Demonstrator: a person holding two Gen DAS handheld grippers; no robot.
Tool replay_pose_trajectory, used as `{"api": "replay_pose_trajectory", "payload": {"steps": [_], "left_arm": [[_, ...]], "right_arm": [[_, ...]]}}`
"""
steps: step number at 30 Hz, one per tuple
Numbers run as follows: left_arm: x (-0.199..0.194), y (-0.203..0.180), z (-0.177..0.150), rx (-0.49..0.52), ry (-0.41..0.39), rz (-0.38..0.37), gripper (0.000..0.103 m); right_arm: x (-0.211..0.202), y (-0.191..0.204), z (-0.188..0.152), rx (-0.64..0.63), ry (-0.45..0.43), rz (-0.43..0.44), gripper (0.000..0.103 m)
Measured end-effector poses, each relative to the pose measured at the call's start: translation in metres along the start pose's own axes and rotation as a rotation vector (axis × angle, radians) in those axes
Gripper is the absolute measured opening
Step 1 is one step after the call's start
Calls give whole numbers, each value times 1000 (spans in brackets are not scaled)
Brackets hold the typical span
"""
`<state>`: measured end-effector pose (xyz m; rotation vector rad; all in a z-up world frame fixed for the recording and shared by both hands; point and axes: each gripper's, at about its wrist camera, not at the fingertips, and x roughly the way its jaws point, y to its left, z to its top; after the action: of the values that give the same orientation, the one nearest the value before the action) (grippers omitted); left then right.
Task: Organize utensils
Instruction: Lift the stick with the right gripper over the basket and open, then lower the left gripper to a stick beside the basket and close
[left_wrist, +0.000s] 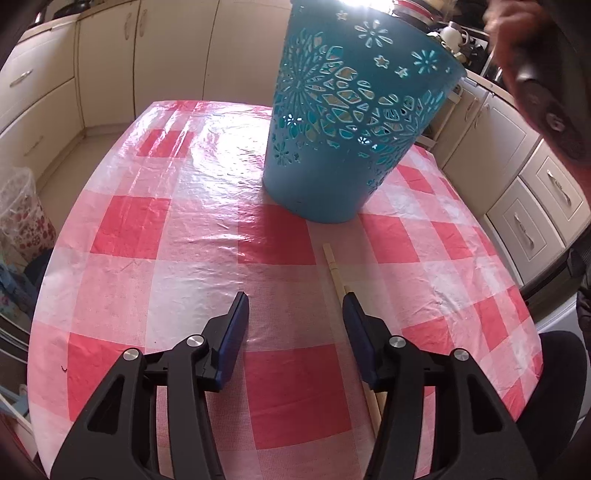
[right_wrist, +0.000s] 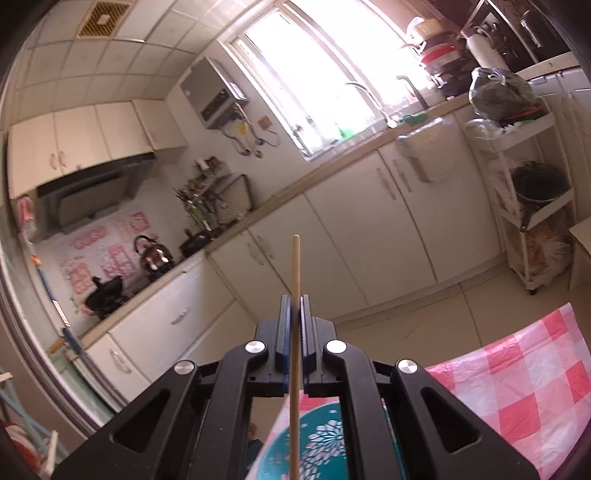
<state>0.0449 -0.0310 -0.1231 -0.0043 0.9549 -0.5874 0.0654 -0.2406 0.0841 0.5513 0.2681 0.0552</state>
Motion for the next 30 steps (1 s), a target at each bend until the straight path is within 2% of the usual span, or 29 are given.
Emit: {"api": "replay_pose_trajectory", "payload": {"steps": [2,4,7,11,15,18,19,22,25,30], "left_arm": [[0,-1,0,10,1,2,53],[0,-1,0,10,0,-1,54],[0,0,0,3,-1,-9,54],[0,2,0,-11,-4,-14,54],[-1,6,0,-33,-10,-13,54],[-3,10,0,-54,-19,-6,56],[-3,11,0,-64,-23,-1,57],[-5,15,0,-88,-32,4,59],[-5,18,0,-100,-39,12,60],[-7,19,-1,-101,-48,29,62]], "right_arm": [[2,2,-9,-38,23,-24,8],[2,4,-16,-64,53,-31,16],[-5,11,-25,-111,96,-23,20],[-38,14,-32,-129,99,-9,26],[-85,11,-51,-129,112,-29,37],[-114,2,-84,-136,191,-87,39],[-120,-2,-100,-140,242,-111,39],[-125,-12,-148,-145,402,-155,39],[-120,-14,-185,-154,516,-169,39],[-106,-3,-212,-194,602,-157,35]]}}
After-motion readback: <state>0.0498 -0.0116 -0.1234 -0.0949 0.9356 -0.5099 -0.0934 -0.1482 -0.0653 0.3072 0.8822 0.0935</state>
